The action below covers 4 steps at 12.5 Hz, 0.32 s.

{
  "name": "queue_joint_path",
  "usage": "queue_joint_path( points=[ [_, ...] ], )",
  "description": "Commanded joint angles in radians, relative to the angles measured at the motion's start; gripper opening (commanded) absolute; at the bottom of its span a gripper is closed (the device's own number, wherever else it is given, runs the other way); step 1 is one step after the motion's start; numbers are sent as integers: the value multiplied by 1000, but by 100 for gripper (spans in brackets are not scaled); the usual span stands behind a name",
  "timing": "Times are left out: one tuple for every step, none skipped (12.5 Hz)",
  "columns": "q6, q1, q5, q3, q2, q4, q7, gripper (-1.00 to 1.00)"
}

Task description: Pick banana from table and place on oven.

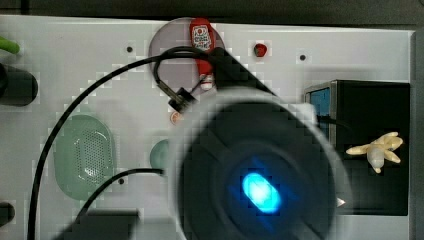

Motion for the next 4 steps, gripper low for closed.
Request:
queue_joint_path(
  points=[
    [-14,-60,-23,-41,45,-24,59,100],
    [-14,-60,-23,-40,46,-24,59,100],
    [-14,-60,-23,-40,47,-24,59,100],
    [-14,-60,-23,-40,48,-24,59,100]
  ],
)
